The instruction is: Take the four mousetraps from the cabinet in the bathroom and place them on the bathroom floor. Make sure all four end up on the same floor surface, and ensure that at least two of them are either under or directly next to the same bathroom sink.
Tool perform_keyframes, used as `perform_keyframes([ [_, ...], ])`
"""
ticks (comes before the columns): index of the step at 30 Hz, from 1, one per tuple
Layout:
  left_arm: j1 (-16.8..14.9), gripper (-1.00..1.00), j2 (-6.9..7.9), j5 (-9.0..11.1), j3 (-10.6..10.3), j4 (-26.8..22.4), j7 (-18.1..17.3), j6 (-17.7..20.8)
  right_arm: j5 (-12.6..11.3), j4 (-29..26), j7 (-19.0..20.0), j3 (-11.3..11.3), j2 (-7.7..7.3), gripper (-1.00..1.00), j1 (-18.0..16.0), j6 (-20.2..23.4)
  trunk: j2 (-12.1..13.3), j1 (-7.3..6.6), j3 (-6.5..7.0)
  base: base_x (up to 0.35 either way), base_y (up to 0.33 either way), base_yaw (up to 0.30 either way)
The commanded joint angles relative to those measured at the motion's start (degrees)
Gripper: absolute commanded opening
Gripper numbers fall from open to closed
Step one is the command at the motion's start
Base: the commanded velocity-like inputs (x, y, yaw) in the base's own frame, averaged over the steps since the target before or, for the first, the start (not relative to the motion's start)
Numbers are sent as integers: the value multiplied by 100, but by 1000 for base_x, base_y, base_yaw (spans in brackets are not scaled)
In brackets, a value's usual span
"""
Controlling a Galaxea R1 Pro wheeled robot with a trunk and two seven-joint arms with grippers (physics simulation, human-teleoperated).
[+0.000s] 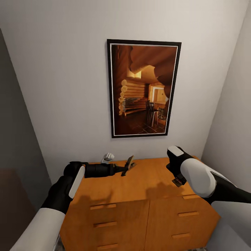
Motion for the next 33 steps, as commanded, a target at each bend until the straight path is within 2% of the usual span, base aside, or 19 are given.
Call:
perform_keyframes([
  [1, -5, -100, -1, -22, -1, -2, -18, 9, -47, -9, -24, 42, 1, -100, -1, 50, -9, 2, -11, -1, 0, -1],
  [5, -5, -100, -3, -30, -24, -1, -9, 7, -46, 8, -29, 42, 1, -100, 1, 46, -9, 2, -11, -70, 0, 0],
  [13, -5, -100, -4, -33, -52, 0, 35, 7, -25, 12, -30, 51, 1, -100, 4, 50, -9, 2, -11, -278, 0, 0],
  [16, -5, -100, -4, -35, -53, 0, 62, 7, 92, 12, -16, 99, 1, -100, 7, 49, -9, 2, -11, -306, 0, 0],
  [20, -5, -100, -5, -34, -46, 0, 78, 4, 596, 12, 133, 147, 1, -100, 9, 46, -9, 2, -11, -206, 0, 0],
  [21, -5, -100, -4, -39, -41, 2, 91, -33, 791, 12, 219, 147, -2, -100, 21, 47, 31, -20, 7, -34, 0, 0],
  [23, -5, -100, -4, -45, -40, 1, 143, -59, 842, 12, 259, 147, -1, -100, 80, 46, 112, -64, 43, -22, 0, 0],
  [30, -5, -100, -18, -35, -47, 8, 716, -111, 897, 12, 300, 168, 6, -100, 224, 45, 392, -218, 169, -4, 0, 0],
  [33, -5, -100, -20, -34, -44, 13, 781, -114, 900, 12, 306, 171, 5, -100, 233, 45, 513, -284, 223, 0, 0, 0],
])
